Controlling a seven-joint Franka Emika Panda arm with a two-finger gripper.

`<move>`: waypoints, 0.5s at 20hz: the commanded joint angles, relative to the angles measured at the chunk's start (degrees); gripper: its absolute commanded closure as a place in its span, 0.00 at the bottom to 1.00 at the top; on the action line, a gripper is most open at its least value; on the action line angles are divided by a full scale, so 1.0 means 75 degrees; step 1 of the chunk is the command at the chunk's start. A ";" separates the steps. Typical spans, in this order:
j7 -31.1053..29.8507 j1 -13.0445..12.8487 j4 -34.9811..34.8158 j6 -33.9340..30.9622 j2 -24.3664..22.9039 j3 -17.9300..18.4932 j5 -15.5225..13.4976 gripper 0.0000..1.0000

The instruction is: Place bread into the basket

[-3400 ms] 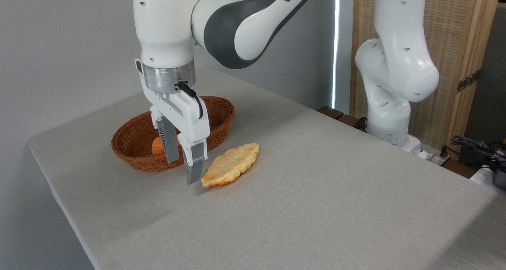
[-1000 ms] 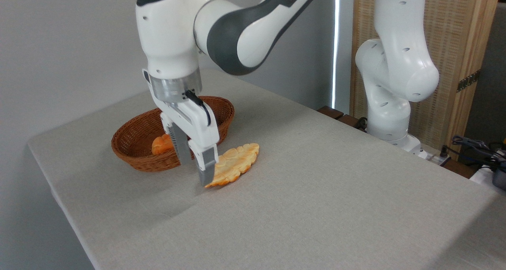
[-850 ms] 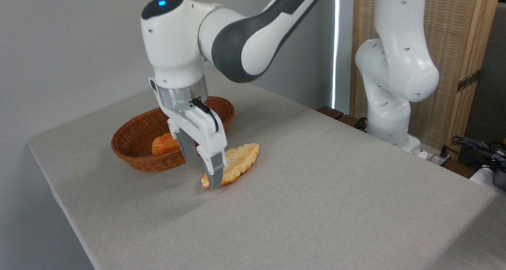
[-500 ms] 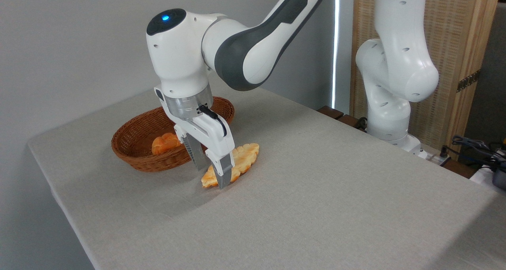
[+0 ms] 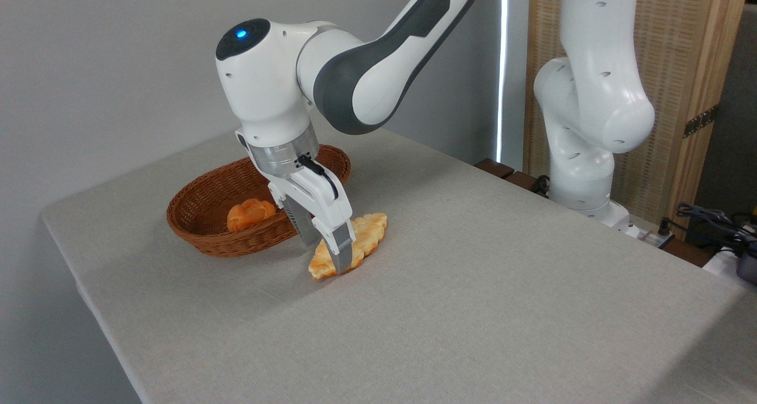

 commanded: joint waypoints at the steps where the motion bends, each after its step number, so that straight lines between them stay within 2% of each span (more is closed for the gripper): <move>1: 0.0036 -0.0050 -0.0080 -0.0330 -0.0141 0.0060 0.0017 0.00; 4: 0.0036 -0.0039 -0.0080 -0.0342 -0.0141 0.0060 0.0029 0.00; 6: 0.0036 -0.0039 -0.0092 -0.0354 -0.0141 0.0060 0.0297 0.00; 10: 0.0048 0.0008 -0.0092 -0.0354 -0.0141 0.0072 0.0356 0.00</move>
